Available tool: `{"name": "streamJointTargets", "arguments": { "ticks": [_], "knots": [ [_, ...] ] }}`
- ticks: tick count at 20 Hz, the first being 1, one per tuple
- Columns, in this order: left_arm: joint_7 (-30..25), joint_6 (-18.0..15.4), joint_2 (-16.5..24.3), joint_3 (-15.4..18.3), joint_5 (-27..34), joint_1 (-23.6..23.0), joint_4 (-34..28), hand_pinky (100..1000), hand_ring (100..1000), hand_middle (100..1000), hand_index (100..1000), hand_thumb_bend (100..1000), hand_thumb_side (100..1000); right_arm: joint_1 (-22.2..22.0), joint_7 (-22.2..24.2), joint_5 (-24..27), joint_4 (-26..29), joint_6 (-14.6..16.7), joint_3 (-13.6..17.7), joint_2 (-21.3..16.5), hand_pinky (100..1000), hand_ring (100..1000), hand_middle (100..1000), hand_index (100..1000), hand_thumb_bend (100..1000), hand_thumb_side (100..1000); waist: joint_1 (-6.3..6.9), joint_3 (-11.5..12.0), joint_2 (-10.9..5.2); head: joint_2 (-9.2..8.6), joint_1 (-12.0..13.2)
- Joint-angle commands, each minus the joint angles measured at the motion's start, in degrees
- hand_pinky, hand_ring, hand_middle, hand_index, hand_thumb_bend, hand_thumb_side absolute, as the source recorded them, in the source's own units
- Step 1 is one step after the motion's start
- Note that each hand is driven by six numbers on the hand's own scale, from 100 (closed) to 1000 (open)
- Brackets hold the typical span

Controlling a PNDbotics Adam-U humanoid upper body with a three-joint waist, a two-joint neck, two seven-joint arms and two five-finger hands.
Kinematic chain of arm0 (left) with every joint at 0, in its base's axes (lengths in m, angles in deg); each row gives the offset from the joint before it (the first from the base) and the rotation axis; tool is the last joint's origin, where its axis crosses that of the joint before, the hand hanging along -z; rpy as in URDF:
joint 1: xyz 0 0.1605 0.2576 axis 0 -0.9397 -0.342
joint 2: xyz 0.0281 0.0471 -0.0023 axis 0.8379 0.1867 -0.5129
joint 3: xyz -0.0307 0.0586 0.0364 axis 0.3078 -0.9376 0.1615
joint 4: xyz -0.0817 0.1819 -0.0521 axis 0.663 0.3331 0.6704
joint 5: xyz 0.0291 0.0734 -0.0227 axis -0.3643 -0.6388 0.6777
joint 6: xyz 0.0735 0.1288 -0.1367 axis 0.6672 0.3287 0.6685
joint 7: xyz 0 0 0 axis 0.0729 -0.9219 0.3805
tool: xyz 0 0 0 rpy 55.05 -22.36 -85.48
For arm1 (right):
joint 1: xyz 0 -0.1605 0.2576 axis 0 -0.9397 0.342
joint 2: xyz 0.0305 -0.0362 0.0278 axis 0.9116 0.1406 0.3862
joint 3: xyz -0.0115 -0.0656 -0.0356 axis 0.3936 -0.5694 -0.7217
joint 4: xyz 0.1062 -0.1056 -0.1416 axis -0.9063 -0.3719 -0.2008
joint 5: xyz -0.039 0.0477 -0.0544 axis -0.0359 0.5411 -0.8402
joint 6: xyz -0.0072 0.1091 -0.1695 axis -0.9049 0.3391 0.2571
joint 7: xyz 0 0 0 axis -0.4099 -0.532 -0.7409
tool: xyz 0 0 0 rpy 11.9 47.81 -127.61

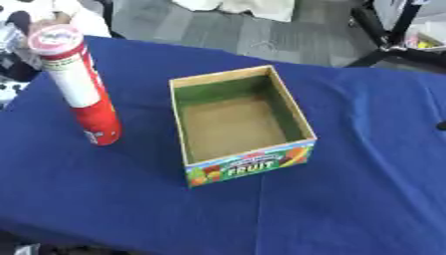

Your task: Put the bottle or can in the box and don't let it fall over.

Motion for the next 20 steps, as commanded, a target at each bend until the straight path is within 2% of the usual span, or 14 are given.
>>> {"name": "streamJointTargets", "arguments": {
  "ticks": [1, 10, 13, 16, 20],
  "knots": [
    [-1.6, -0.8, 2.7, -0.4, 0.2, 1.7, 0.1, 843, 903, 875, 855, 100, 902, 0.1, 0.3, -0.1, 0.4, 0.3, 0.1, -1.8, 1000, 679, 749, 955, 100, 660, 0.25, -0.1, -1.28, -1.01, 0.1],
    [-5.3, -3.0, 2.0, -2.7, -0.1, 5.1, 1.9, 862, 907, 881, 859, 100, 927, 0.2, 0.7, -0.3, 0.3, 0.2, -0.2, -1.6, 1000, 677, 748, 955, 100, 664, 0.44, -0.7, -0.73, -1.13, 0.3],
    [-5.8, -3.5, 1.3, -3.4, -0.8, 6.1, 3.1, 890, 931, 913, 875, 100, 948, 0.2, 0.9, -0.4, 0.3, 0.2, -0.2, -1.6, 1000, 675, 747, 953, 100, 665, 0.47, -1.0, -0.55, -1.09, 0.4],
    [-5.1, -3.8, 0.7, -3.6, -2.1, 7.2, 4.2, 938, 964, 944, 905, 100, 931, 0.2, 1.0, -0.5, 0.3, 0.2, -0.3, -1.6, 1000, 673, 745, 952, 100, 666, 0.45, -1.3, -0.39, -0.76, 0.4],
    [-3.3, -3.7, -0.4, -3.8, -4.4, 8.9, 6.0, 949, 976, 963, 938, 108, 946, 0.2, 1.2, -0.6, 0.3, 0.3, -0.4, -1.6, 1000, 671, 744, 951, 100, 668, 0.4, -1.6, -0.12, -0.58, 0.5]
  ]
}}
